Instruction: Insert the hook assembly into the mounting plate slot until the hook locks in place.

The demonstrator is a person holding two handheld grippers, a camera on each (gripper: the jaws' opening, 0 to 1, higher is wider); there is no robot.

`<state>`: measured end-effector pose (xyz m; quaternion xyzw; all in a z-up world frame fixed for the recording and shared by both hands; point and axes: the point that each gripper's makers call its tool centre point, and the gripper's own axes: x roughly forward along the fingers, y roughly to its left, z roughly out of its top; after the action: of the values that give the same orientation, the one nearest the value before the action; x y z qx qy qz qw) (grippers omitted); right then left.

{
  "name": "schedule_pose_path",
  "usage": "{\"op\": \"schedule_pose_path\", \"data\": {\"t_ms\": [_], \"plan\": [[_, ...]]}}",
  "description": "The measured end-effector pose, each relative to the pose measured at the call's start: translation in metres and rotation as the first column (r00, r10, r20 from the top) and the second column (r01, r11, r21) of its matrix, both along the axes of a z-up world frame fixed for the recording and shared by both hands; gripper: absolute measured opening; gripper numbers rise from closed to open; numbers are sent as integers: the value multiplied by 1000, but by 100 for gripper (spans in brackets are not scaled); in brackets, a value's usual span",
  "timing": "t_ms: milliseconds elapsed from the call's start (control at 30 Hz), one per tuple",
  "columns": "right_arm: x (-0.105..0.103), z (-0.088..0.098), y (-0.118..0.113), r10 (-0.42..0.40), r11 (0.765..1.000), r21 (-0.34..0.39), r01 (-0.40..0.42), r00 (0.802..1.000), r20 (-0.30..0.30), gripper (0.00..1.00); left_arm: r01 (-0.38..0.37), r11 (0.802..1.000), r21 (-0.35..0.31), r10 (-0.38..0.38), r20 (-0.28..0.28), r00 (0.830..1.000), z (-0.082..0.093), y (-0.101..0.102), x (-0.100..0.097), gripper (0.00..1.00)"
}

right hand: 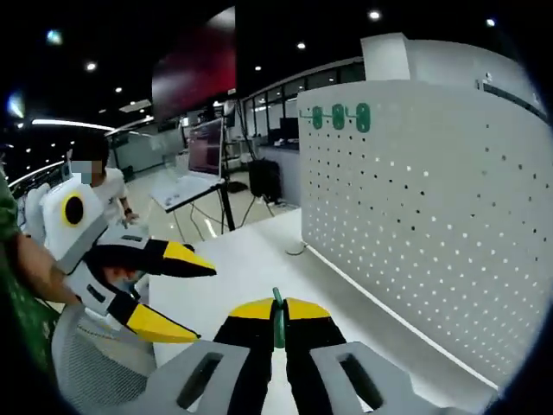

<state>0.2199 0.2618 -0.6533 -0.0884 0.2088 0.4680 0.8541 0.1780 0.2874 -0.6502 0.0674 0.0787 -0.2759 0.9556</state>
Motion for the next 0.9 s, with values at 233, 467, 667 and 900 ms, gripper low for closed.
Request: {"op": "schedule_pose_path", "data": {"t_ms": [233, 467, 667, 900], "plan": [[-12, 19, -13, -40, 999, 7, 40, 999, 21, 2, 52, 999, 7, -52, 45, 998, 17, -20, 0, 36], [-23, 33, -16, -69, 997, 38, 68, 998, 16, 2, 79, 997, 9, -80, 77, 994, 29, -33, 3, 33], [-29, 42, -11, -75, 995, 60, 74, 997, 13, 2, 87, 996, 20, -89, 88, 992, 33, -38, 7, 29], [-31, 42, -9, -79, 995, 62, 78, 997, 5, 2, 75, 996, 41, -78, 92, 993, 32, -36, 11, 23]]}}
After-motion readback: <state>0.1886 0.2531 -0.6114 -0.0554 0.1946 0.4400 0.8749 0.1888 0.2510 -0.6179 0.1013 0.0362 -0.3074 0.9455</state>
